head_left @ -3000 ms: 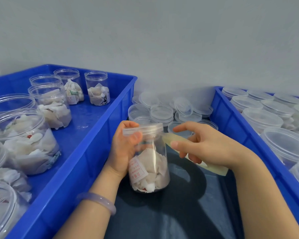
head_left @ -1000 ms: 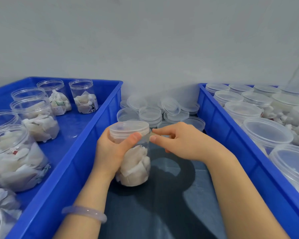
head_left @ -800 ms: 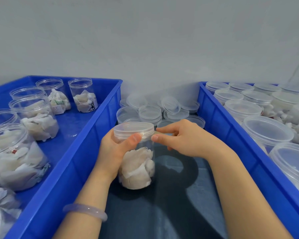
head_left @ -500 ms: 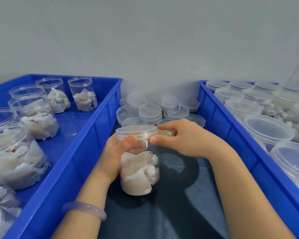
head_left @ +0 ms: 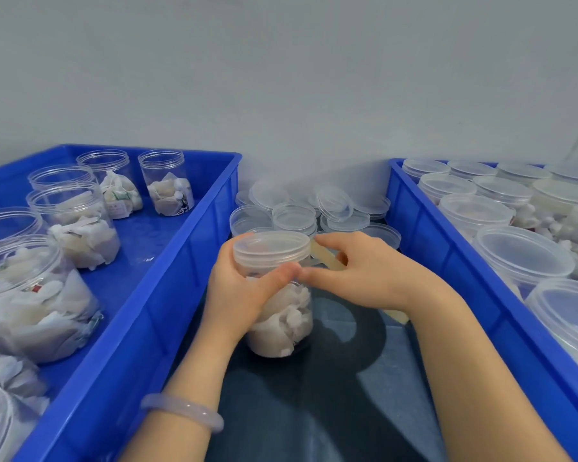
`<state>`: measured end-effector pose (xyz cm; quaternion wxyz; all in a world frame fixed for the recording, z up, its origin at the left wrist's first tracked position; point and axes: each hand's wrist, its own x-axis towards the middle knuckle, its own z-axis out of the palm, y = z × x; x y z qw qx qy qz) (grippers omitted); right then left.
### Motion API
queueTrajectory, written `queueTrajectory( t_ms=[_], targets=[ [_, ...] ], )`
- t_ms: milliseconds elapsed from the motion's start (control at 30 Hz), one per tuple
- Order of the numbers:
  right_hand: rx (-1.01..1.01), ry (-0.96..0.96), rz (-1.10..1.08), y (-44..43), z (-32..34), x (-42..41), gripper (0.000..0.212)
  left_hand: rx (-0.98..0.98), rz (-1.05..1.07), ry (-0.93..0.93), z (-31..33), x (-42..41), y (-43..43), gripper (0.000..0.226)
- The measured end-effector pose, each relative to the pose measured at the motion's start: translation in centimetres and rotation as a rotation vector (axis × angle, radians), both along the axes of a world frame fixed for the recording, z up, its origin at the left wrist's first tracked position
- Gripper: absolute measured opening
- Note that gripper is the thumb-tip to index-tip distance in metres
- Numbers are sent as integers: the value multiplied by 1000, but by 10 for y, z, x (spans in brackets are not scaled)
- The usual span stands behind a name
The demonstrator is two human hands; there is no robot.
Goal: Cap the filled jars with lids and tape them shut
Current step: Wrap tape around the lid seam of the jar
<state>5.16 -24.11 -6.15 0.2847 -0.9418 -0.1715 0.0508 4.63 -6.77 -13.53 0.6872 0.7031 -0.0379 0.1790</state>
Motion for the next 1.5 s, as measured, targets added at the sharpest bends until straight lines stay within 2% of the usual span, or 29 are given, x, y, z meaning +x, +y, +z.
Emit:
queueTrajectory(
  t_ms=[100, 167, 233, 367, 533, 733, 800, 933, 1000, 1133, 1267, 1400, 1500],
  targets=[
    [98, 137, 63, -7, 4, -1, 74, -86, -33, -1, -1, 2, 8, 75],
    [103, 130, 67, -8, 4, -1, 81, -138, -67, 3, -2, 2, 11, 76],
    [138, 82, 36, -9, 4, 1, 78, -182, -118, 1, -3, 2, 12, 71],
    [162, 48, -38, -11, 4, 4, 64, -193, -192, 32, -2, 1, 7, 99],
    [205, 52, -25, -21, 8, 2, 79, -190, -212, 77, -2, 1, 9, 86],
    [193, 45, -75, -17, 1, 7, 66, -209, -260, 80, 0, -2, 6, 113],
    [195, 70, -69, -17, 0, 7, 64, -224, -292, 77, -1, -3, 6, 115],
    [184, 96, -51, -20, 0, 7, 80, -178, -381, 88, -3, -2, 11, 97],
    [190, 109, -47, -20, 0, 6, 94, -149, -405, 90, -2, -2, 13, 98],
    [181, 118, -55, -19, -1, 7, 96, -91, -334, 88, -1, -2, 18, 101],
    [129, 67, -97, -12, -1, 5, 96, -15, -222, 87, 7, -5, 17, 78],
    [47, 11, -84, -4, 3, 1, 85, 73, -76, 88, 12, -7, 4, 96],
    [54, 130, 11, -10, 6, 1, 84, 68, -71, 80, 11, -6, 6, 87]
  ],
)
